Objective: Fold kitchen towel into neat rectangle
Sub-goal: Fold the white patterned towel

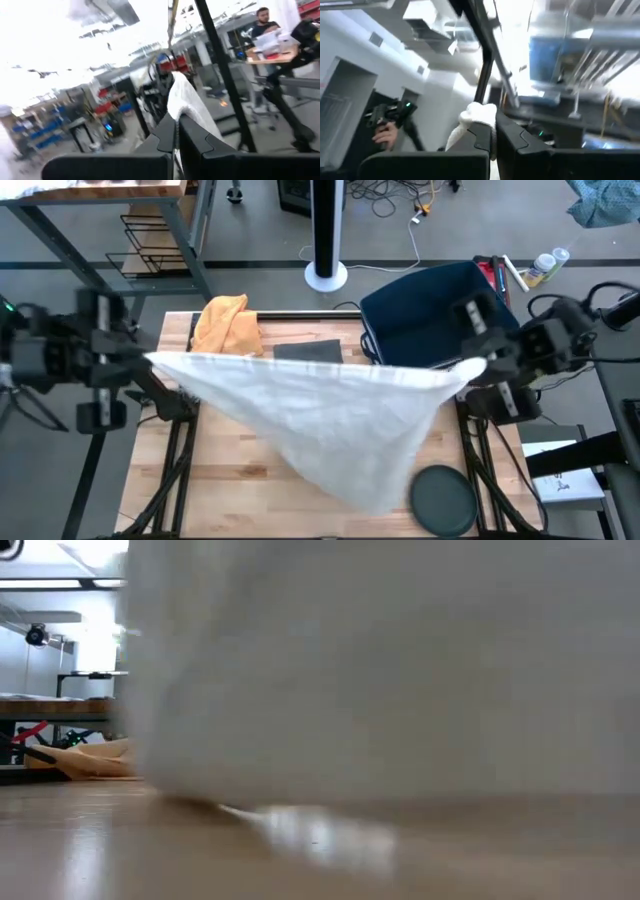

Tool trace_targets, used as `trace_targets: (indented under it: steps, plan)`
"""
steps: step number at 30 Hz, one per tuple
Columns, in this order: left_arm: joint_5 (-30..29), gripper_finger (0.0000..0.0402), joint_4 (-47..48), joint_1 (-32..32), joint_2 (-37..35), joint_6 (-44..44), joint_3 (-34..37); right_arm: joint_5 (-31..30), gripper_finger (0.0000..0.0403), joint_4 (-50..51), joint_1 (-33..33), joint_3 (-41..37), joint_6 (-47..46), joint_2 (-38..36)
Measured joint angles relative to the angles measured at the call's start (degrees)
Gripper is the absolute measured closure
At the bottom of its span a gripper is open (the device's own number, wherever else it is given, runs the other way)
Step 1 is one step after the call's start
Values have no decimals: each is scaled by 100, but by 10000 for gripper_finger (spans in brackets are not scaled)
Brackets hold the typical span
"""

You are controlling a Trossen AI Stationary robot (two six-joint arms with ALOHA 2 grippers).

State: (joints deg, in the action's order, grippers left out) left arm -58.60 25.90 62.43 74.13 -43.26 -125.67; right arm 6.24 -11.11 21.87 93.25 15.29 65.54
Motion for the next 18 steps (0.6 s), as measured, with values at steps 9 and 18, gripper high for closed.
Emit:
trace_targets:
  steps: [9, 18]
  plan:
    - [-938, 401, -2897, 17, 479, -3062, -376, -331, 403, 368, 0, 873, 312, 477]
    - [-1717, 401, -1972, -122, -147, -1651, 196, -3140, 403, 1431, -313, 1002, 1508, 907]
